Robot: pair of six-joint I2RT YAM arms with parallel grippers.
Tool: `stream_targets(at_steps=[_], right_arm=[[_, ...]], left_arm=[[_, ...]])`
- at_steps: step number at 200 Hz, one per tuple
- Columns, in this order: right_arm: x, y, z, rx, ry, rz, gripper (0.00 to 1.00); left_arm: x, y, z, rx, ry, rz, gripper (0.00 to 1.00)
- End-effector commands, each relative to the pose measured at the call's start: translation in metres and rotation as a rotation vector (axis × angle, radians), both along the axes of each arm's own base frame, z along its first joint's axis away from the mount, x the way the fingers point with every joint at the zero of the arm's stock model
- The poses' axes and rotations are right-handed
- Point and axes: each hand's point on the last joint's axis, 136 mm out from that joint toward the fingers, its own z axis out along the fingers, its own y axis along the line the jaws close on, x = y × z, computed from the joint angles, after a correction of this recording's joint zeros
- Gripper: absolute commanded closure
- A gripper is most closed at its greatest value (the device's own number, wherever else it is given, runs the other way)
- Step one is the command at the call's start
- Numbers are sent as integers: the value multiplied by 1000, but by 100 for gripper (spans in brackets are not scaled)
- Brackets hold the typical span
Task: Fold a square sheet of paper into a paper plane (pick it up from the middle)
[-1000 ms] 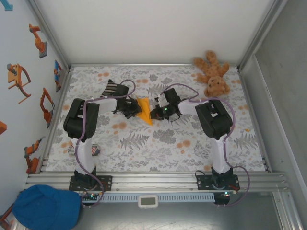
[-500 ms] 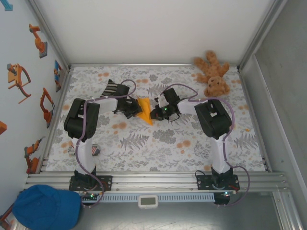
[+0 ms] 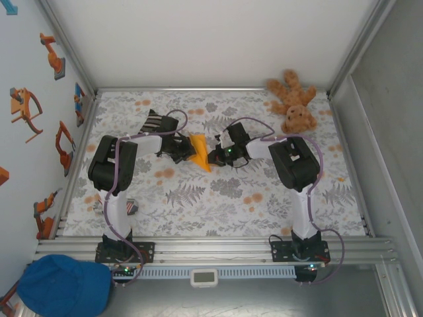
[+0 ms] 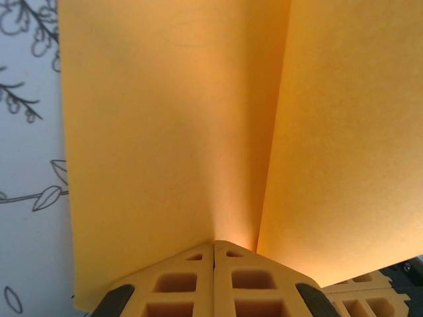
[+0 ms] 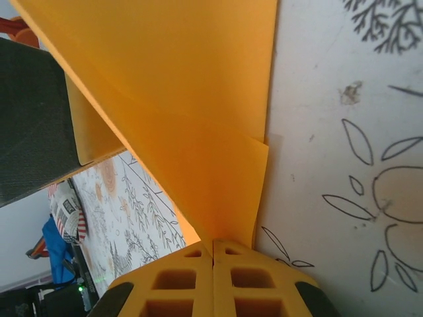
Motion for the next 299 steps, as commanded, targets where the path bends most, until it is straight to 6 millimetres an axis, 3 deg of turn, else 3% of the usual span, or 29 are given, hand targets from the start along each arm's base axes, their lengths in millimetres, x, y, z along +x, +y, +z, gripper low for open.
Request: stream_targets(at_steps=[1,56,69,114,128,170,227,299], right_arm=[[0,-4,-9,-24,15,-34,97],[-5,-13,-25,-74,71,-48,98],[-6,-14,-26,-82,79,-51,98],[-8,-16,-32,-105,102,-49,99],[-7,-17,-32,-111,102,-50,99],[-8,-17,-33,-113,109,-49,99],[-7,-17,-33,-114,113,-48,99],[-8,-18,-35,-123,118,-46,99]], left_arm=[[-23,15,-33,108,104,-3,100],[-13,8,-15,68,55,-23,100],[-7,4,-2,44,20,-29,97],[17,-10,68,-147,-172,-36,86],[16,-17,76,-208,-198,-47,86],[11,-39,70,-343,-212,-88,88],[7,-40,39,-351,-170,-85,92],[9,-39,23,-325,-135,-76,92]])
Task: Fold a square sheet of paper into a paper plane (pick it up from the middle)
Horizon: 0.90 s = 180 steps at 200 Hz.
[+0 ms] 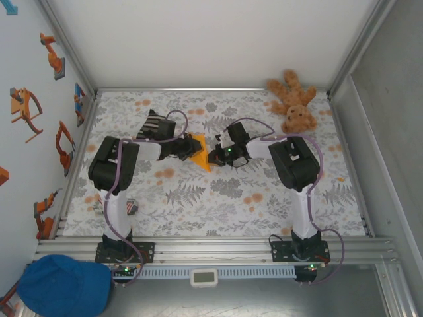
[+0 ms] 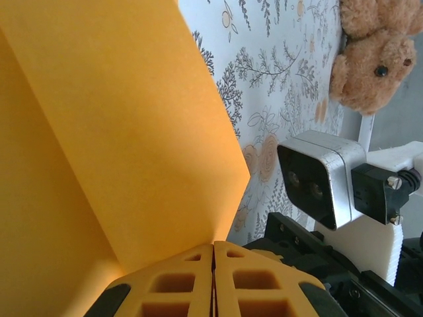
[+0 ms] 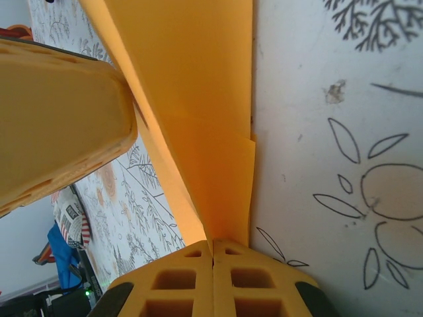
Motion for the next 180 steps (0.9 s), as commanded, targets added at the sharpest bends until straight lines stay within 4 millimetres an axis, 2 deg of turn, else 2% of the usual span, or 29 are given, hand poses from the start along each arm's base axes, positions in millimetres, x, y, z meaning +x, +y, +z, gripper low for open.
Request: stream_targets(at_steps=[1,89,180], right_arm=[[-9,-17,-34,-106,83,-25,98],[-11,-19,-36,-117,91,-21,95],[-12,-21,-39,-130,99,-21,94]], left_arm=[[1,-3,-5,-9,11,-12,92],[0,4,-21,51,47,16,94],[0,12,-28,99,57,39,94]])
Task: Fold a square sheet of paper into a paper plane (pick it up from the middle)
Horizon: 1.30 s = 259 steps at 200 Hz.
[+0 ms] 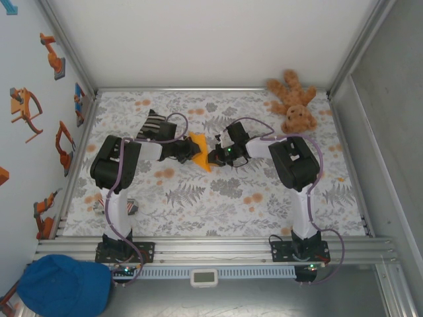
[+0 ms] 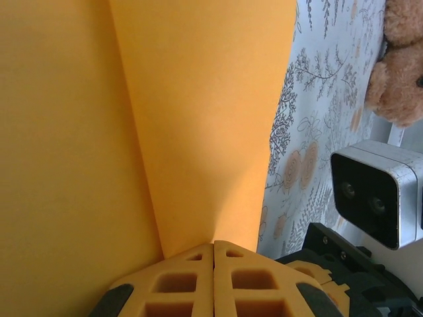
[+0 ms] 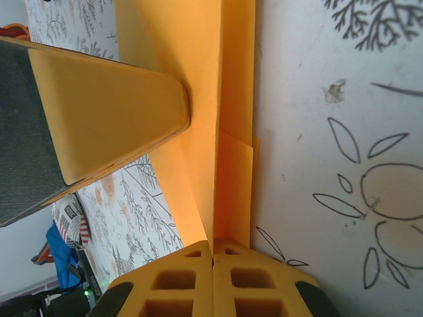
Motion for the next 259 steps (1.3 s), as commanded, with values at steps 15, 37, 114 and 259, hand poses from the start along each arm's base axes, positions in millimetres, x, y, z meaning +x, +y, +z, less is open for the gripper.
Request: stream_targets(at_steps=[15,37,114,259], right_arm=[[-12,-21,-39,-123,96,-25,94],[-11,-21,-38,-124,94,-23,95],[-13,-22,-41,-135,103,-21,95],[-14,-24,-43,-145,114,-17,95]], left_arm=[[3,3,1,23,-16,3,94],[5,1,19,7,-73,-8,93],[7,-15,33,3,-108,-76,86],[17,-4,7,65,-62,-39,87]])
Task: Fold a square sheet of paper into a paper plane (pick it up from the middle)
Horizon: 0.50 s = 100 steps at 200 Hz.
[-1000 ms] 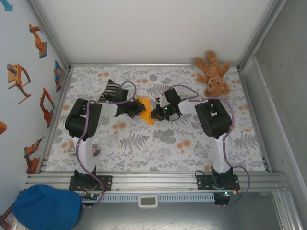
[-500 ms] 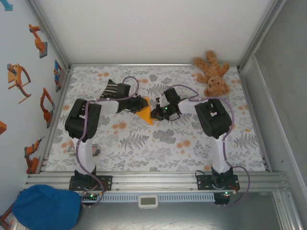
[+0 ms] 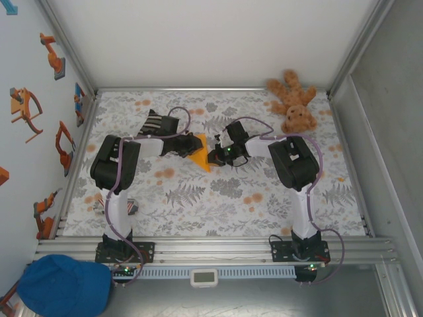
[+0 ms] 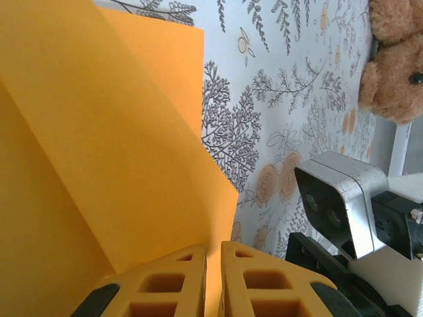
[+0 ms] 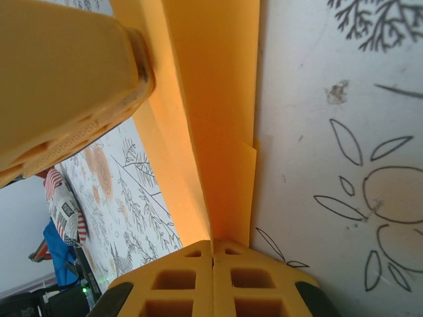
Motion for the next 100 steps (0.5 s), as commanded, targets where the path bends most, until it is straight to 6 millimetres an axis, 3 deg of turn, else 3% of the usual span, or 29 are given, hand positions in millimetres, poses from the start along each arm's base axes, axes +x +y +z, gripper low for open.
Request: stream_targets(at_steps=[1,100], right_arm=[[-14,-24,-42,-134,106,-28,95],[-16,-25,-45,-140,121,-27,95]], left_arm=[[3,3,-9,25,13,-3,87],[2,13,-24,80,45,27,90]])
